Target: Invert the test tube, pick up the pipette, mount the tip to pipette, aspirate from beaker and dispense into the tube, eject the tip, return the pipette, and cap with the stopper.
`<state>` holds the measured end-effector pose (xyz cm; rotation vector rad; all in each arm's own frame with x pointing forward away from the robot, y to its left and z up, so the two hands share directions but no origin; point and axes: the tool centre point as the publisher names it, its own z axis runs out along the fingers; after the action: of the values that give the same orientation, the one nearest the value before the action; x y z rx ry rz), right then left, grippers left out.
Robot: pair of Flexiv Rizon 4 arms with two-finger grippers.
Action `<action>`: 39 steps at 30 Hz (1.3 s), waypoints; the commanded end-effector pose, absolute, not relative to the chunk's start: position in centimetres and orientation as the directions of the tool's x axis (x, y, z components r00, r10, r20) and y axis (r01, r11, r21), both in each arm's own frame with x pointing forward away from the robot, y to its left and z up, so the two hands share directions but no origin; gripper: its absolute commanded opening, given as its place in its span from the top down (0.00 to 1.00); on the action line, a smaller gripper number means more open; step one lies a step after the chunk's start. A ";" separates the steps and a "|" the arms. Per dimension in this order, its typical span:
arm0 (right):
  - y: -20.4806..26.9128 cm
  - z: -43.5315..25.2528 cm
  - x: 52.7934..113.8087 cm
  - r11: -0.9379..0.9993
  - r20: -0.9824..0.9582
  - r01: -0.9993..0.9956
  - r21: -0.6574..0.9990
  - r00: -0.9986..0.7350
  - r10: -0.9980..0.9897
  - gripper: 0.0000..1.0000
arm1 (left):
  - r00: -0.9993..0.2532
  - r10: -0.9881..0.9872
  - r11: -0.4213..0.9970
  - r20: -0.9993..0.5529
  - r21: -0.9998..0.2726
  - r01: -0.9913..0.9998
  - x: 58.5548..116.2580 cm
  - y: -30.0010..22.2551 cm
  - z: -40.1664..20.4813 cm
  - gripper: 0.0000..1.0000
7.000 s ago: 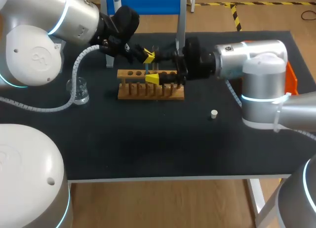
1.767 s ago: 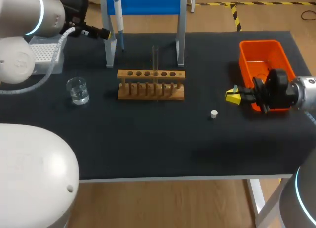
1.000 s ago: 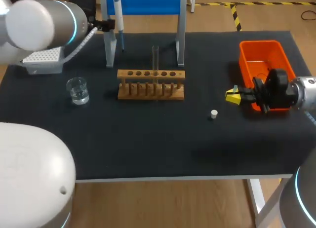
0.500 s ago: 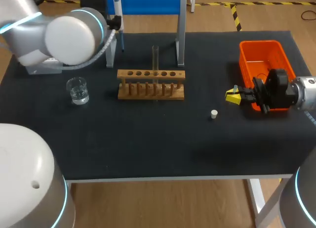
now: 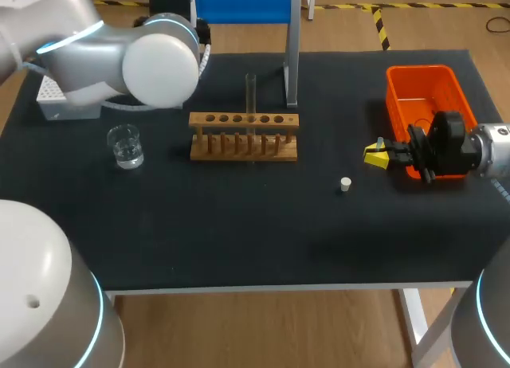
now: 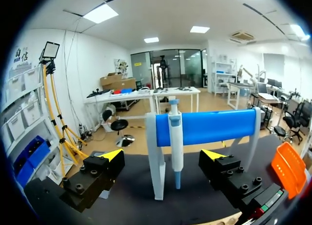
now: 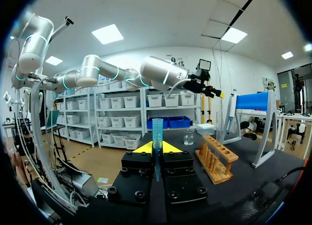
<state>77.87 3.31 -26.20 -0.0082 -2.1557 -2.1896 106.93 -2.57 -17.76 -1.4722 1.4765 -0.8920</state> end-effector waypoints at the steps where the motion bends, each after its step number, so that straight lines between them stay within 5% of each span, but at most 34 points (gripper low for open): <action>1: 3.2 -26.2 77.8 -0.014 0.051 0.052 0.999 -0.998 -0.045 1.00 | 0.032 -0.997 0.053 -0.071 -0.919 -0.392 108.2 -3.0 -18.1 0.00; 22: 3.2 -26.2 77.8 -0.014 0.051 0.052 0.999 -0.998 -0.045 1.00 | -0.028 -0.999 0.039 -0.030 -0.919 -0.393 112.1 -4.6 -19.6 0.00; 25: 3.2 -26.2 77.8 -0.014 0.051 0.052 0.999 -0.998 -0.045 1.00 | -0.029 -0.999 0.032 -0.022 -0.918 -0.395 112.6 -4.7 -19.8 0.23; 39: 3.2 -26.2 77.8 -0.014 0.051 0.052 0.999 -0.998 -0.045 1.00 | -0.027 -1.000 0.014 -0.004 -0.922 -0.387 114.5 -4.6 -20.2 0.28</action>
<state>77.87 3.31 -26.20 -0.0082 -2.1557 -2.1895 113.87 -4.50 -19.97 -1.4766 1.5164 -1.0020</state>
